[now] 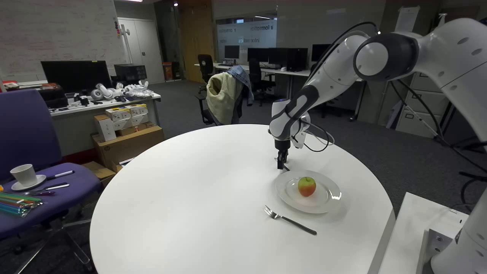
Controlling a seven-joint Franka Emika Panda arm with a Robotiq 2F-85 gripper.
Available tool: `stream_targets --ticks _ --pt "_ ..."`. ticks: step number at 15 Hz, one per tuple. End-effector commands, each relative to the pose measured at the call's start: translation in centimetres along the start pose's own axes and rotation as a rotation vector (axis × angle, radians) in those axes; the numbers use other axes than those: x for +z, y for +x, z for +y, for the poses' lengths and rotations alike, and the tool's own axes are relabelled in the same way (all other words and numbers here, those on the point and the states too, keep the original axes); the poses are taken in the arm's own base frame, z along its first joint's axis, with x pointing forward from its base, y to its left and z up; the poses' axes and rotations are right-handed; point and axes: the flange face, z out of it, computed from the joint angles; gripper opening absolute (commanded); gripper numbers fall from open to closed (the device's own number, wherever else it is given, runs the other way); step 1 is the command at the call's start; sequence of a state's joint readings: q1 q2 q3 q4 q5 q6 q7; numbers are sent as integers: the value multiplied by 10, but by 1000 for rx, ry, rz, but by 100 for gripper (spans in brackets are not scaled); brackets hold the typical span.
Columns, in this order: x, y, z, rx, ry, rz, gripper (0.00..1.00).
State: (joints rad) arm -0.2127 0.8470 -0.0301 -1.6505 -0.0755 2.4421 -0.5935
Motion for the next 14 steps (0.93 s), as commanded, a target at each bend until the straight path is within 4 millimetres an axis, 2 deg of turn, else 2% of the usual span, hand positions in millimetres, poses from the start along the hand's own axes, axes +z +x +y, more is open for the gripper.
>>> stream_targets --ticks 1,2,4,5,6,7,14 --pt "-6 -9 12 36 -16 -25 74" --pt "-6 -9 12 42 -14 -25 76" --pt "-6 -9 12 51 -13 -25 90" --pt "-6 -9 12 54 -13 -24 47" --pt "-6 -9 13 58 -12 -24 51" --pt "-7 -10 13 62 -12 -23 50" --pt "-8 -19 25 107 -16 -24 1"
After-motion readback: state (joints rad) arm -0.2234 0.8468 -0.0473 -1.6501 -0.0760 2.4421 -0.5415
